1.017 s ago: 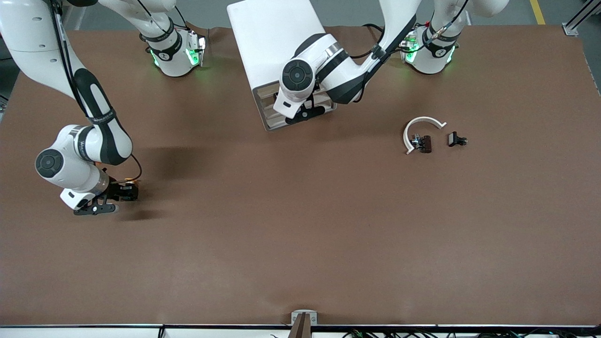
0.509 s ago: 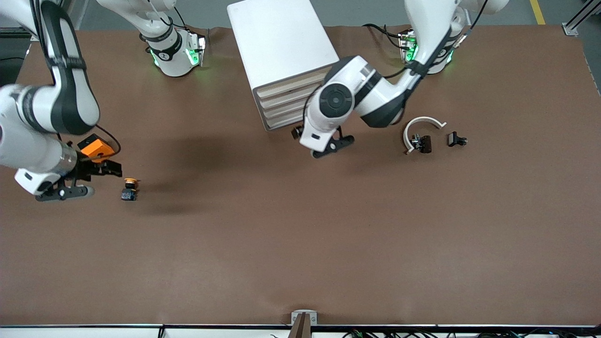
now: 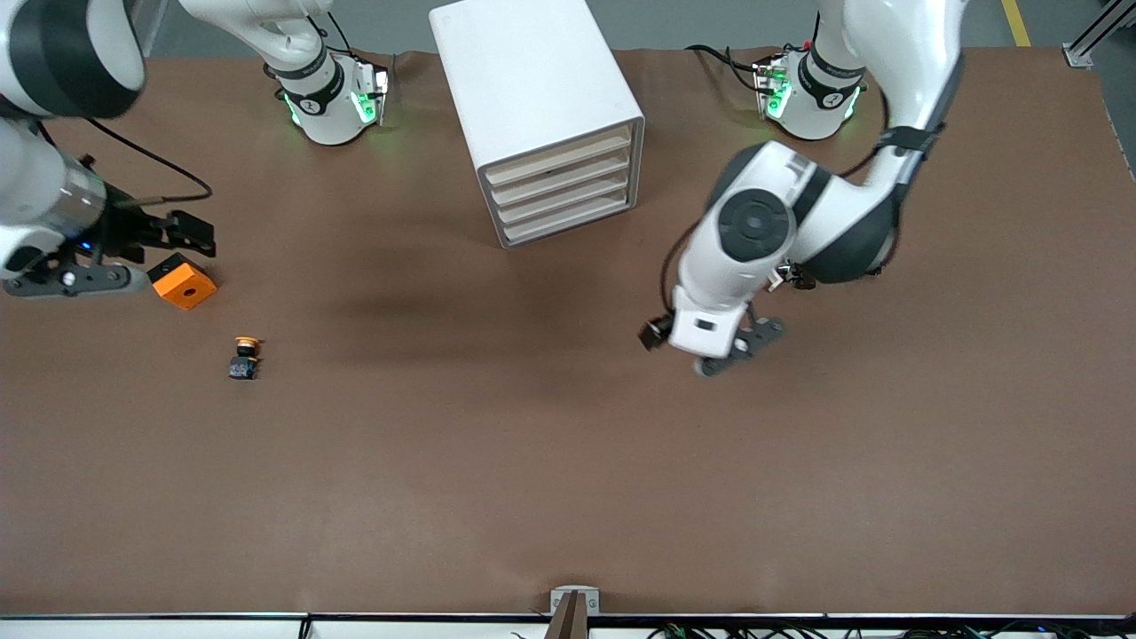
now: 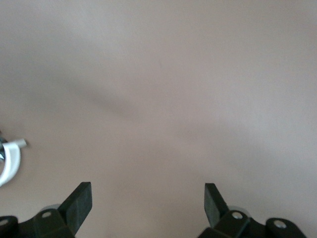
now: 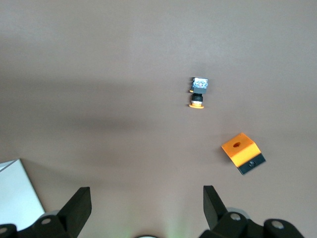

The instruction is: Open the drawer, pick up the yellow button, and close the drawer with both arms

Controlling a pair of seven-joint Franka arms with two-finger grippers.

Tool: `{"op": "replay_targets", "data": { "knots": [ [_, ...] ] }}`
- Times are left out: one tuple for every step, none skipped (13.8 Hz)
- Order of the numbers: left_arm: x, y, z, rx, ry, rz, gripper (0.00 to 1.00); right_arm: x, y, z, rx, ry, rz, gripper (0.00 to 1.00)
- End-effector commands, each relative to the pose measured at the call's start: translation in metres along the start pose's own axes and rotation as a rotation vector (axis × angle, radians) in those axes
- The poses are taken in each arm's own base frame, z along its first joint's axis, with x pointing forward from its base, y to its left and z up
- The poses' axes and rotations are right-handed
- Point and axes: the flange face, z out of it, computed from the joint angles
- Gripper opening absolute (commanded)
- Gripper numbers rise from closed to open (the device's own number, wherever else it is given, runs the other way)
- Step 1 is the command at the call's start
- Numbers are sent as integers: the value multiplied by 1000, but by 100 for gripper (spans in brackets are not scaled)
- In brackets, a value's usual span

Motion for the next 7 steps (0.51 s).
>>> {"op": "replay_targets", "data": {
  "knots": [
    [38, -20, -20, 16, 73, 32, 100, -2, -5, -40, -21, 24, 17, 100],
    [59, -35, -23, 20, 85, 46, 100, -3, -4, -51, -18, 45, 22, 100],
    [75, -48, -27, 21, 88, 56, 100, -3, 0, -58, -12, 61, 28, 100],
    [89, -61, -40, 14, 103, 80, 100, -4, 3, -68, -12, 85, 33, 100],
    [102, -76, -51, 17, 110, 97, 100, -4, 5, -74, -9, 99, 36, 100],
    [110, -92, -65, 28, 116, 112, 100, -5, 6, -80, -8, 111, 37, 100],
    [117, -108, -77, 53, 109, 138, 100, -5, 7, -80, -7, 113, 39, 100]
  ]
}}
